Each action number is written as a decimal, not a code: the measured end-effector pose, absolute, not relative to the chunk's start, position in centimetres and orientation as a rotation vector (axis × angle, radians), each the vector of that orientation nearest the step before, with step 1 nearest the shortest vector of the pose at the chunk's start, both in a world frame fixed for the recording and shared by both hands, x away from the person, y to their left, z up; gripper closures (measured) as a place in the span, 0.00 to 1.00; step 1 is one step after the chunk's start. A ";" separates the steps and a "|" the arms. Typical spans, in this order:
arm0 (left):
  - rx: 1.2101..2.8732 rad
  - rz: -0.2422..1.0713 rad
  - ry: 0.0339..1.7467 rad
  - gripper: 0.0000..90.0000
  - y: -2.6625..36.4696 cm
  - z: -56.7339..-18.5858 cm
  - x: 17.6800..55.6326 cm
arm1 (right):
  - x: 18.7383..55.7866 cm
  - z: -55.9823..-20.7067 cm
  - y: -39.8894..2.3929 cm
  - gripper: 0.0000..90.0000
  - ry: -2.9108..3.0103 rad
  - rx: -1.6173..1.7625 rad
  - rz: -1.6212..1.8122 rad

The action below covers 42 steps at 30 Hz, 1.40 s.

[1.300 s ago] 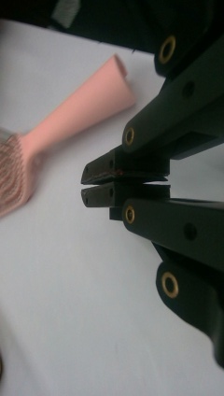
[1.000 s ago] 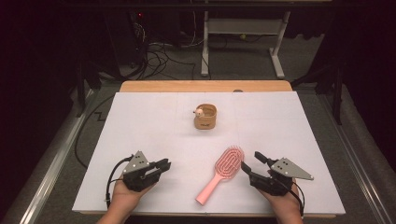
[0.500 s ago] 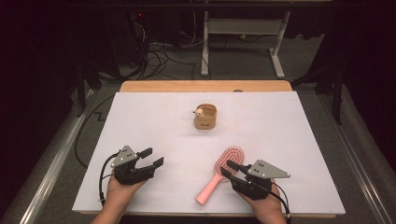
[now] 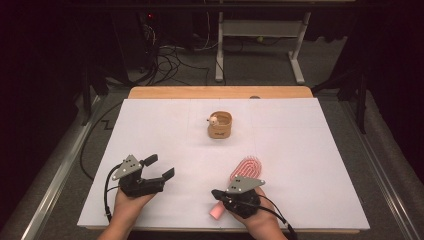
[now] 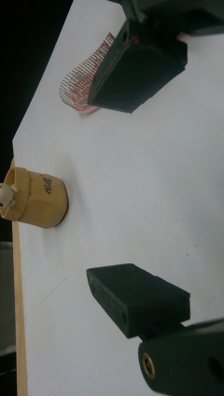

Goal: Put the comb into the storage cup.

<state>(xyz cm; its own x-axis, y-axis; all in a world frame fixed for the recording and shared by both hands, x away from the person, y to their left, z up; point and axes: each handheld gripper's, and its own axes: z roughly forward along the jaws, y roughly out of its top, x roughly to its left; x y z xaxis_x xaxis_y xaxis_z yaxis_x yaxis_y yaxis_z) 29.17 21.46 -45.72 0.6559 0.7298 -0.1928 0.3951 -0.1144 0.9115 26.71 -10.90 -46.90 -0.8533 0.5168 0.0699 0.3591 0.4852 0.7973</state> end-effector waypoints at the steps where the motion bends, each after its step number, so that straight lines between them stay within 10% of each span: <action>1: 1.734 0.366 0.914 0.18 21.5 -45.7 29.2 | 26.8 -47.1 -10.6 1.00 2.574 0.749 1.281; 42: 1.745 0.324 0.874 0.17 20.7 -45.8 28.8 | 25.6 -45.9 -16.9 1.00 2.741 0.745 1.037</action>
